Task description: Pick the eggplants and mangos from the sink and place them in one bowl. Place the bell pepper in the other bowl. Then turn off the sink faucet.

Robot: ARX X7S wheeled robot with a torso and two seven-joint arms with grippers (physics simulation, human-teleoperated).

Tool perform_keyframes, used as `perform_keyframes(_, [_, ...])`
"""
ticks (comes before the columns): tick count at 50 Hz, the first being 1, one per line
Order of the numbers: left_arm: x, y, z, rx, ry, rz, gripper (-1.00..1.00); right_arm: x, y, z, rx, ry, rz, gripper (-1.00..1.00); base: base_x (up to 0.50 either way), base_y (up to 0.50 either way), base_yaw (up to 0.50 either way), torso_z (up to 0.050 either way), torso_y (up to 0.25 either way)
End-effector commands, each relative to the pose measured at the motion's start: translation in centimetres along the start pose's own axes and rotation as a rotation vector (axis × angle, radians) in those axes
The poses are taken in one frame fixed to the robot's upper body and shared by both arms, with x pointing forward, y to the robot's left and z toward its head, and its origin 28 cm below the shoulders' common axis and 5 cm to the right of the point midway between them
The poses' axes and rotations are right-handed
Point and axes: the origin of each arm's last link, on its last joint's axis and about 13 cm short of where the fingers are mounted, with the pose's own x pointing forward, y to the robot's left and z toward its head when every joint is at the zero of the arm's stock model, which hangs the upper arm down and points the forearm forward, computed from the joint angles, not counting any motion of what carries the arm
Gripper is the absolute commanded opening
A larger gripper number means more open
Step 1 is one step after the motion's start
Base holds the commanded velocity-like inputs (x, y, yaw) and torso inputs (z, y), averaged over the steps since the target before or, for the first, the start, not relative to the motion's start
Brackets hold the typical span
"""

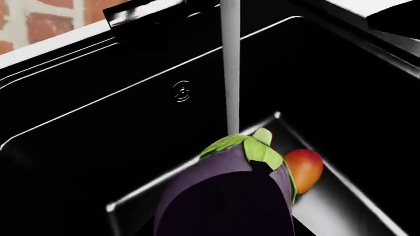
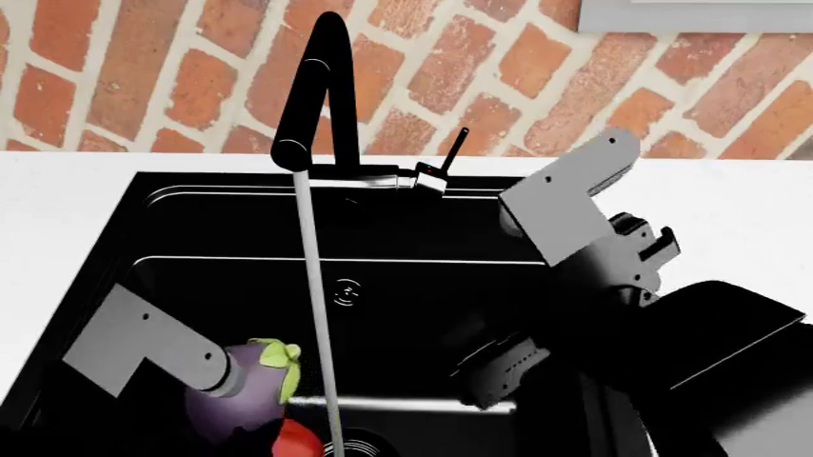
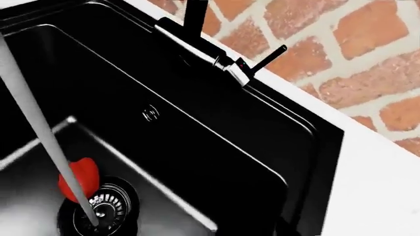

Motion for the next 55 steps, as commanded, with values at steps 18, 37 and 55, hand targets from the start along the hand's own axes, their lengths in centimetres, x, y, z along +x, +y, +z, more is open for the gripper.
perform_keyframes(18, [-2.8, 1.1, 2.7, -0.113, -0.167, 0.120, -1.00, 7.2, -0.9, 5.0, -0.639, 0.387, 0.511, 1.00, 0.00, 0.00, 0.00, 0.000, 0.001])
perform_keyframes(37, [-4.8, 1.7, 2.9, -0.147, -0.246, 0.133, -1.00, 11.0, 1.5, 2.6, -0.701, 0.359, 0.640, 1.00, 0.00, 0.00, 0.00, 0.000, 0.001])
perform_keyframes(55, [-4.7, 1.7, 2.8, -0.163, -0.255, 0.123, -1.00, 11.1, 1.3, 1.8, -0.596, 0.390, 0.630, 1.00, 0.00, 0.00, 0.00, 0.000, 0.000])
